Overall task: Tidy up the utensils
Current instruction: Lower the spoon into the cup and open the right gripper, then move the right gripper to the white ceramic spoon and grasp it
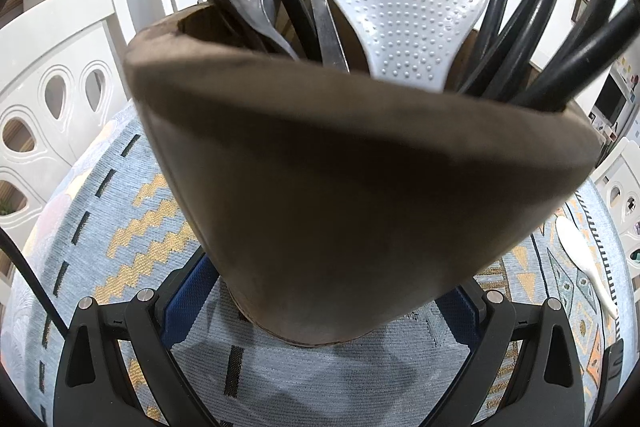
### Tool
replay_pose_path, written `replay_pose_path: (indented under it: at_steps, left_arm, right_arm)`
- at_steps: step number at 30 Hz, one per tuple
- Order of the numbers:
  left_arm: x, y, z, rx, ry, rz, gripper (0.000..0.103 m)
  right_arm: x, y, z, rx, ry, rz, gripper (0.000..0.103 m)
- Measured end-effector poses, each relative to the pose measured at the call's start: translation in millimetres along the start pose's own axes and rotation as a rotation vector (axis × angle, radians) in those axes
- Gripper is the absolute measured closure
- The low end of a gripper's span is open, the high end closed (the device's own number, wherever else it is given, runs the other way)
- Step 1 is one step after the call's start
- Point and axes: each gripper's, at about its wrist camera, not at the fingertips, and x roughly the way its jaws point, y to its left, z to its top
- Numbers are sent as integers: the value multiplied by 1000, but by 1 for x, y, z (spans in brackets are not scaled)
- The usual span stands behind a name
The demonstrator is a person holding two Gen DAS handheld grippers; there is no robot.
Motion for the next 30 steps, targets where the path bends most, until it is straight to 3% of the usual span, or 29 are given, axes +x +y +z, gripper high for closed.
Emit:
replay_pose_path:
  at_steps: [13,16,18,30]
  left_arm:
    - [0,0,0,-3,3,-3,3]
    - [0,-1,2,-3,4,-3,3]
    - [0,1,2,-5,6,-5,3]
    - [6,12,5,-10,14,-5,3]
  right_arm:
    - [-32,-39,-15,59,53,-159,97]
    - [-44,-53,-20,75,69,-208,86]
    - [-51,-66,-24,81,92,-257,66]
    - [-75,-174,-57,188,294,-537,65]
